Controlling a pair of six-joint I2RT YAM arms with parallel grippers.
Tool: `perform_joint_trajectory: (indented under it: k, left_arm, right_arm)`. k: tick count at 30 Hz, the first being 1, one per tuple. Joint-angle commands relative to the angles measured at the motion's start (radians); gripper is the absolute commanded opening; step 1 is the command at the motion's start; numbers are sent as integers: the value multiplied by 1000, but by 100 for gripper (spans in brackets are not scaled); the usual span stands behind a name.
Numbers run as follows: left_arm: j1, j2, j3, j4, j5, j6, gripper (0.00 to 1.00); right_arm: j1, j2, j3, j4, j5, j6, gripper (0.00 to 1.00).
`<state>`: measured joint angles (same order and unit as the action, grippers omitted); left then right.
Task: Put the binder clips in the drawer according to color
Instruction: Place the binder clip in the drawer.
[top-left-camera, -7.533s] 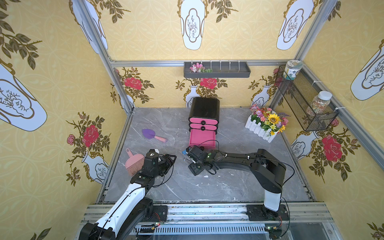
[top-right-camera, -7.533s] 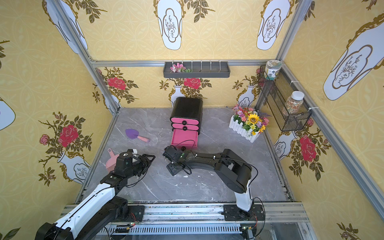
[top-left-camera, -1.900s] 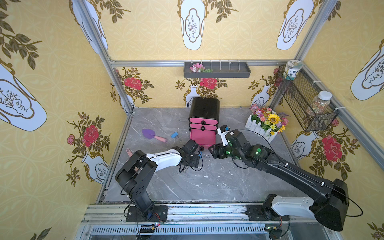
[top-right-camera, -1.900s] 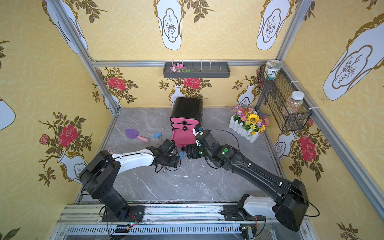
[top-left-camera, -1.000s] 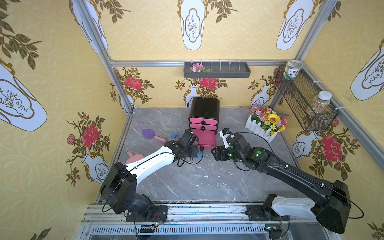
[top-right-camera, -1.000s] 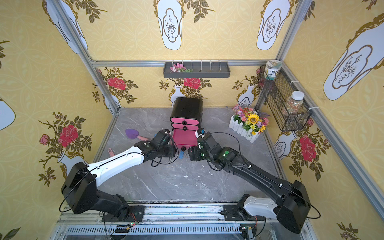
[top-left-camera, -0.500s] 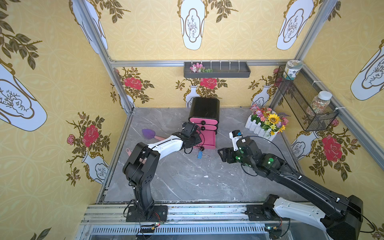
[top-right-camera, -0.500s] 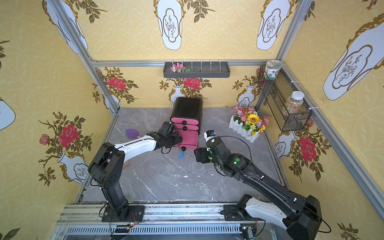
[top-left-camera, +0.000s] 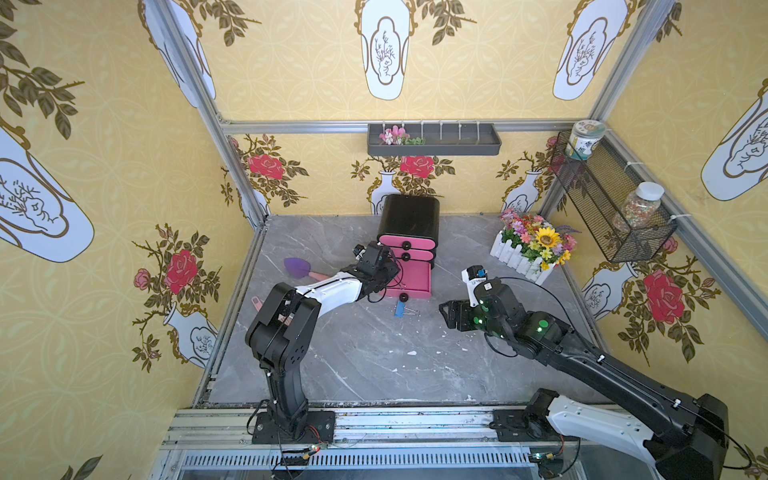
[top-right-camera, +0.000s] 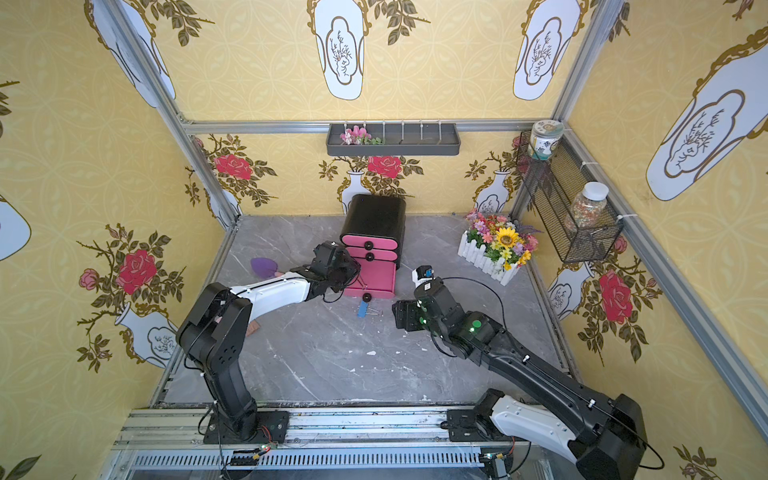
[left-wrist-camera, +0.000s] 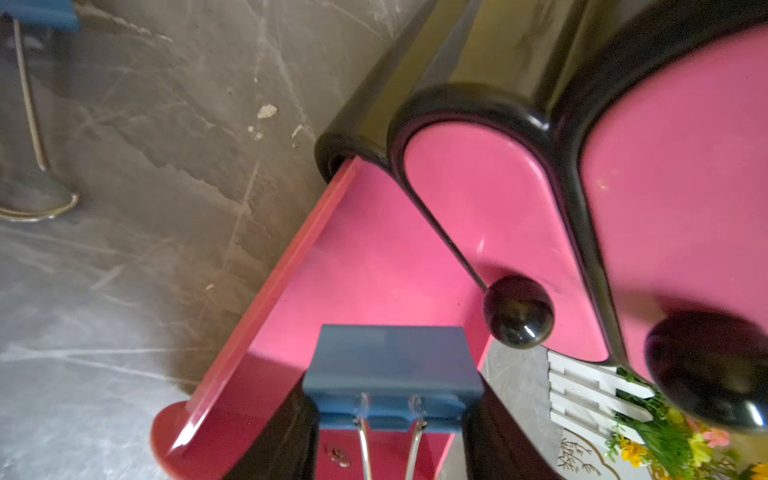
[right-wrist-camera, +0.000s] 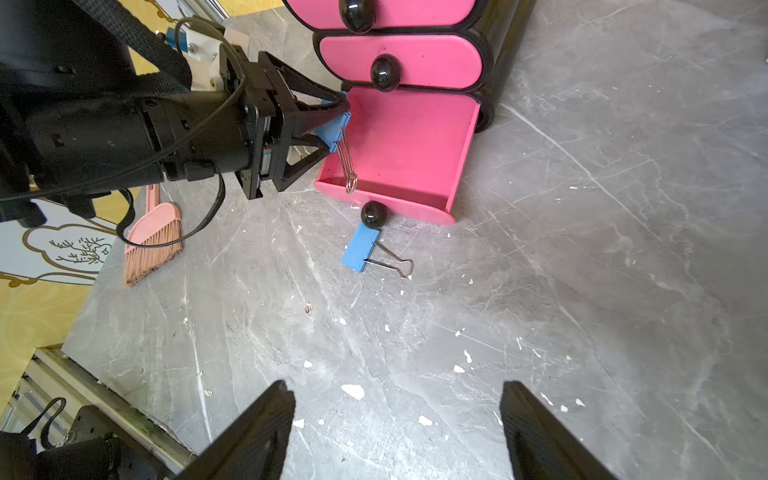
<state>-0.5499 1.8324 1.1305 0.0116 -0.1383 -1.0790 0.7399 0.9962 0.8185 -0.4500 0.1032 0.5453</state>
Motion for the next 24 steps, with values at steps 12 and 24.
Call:
perform_joint_trajectory:
  k: [12, 24]
  left_arm:
    - [0, 53, 22, 88, 18, -118, 62]
    - [-1, -36, -54, 125, 25, -111, 72]
  right_arm:
    - [11, 47, -22, 18, -14, -4, 82]
    - [103, 207, 6, 58, 30, -28, 84]
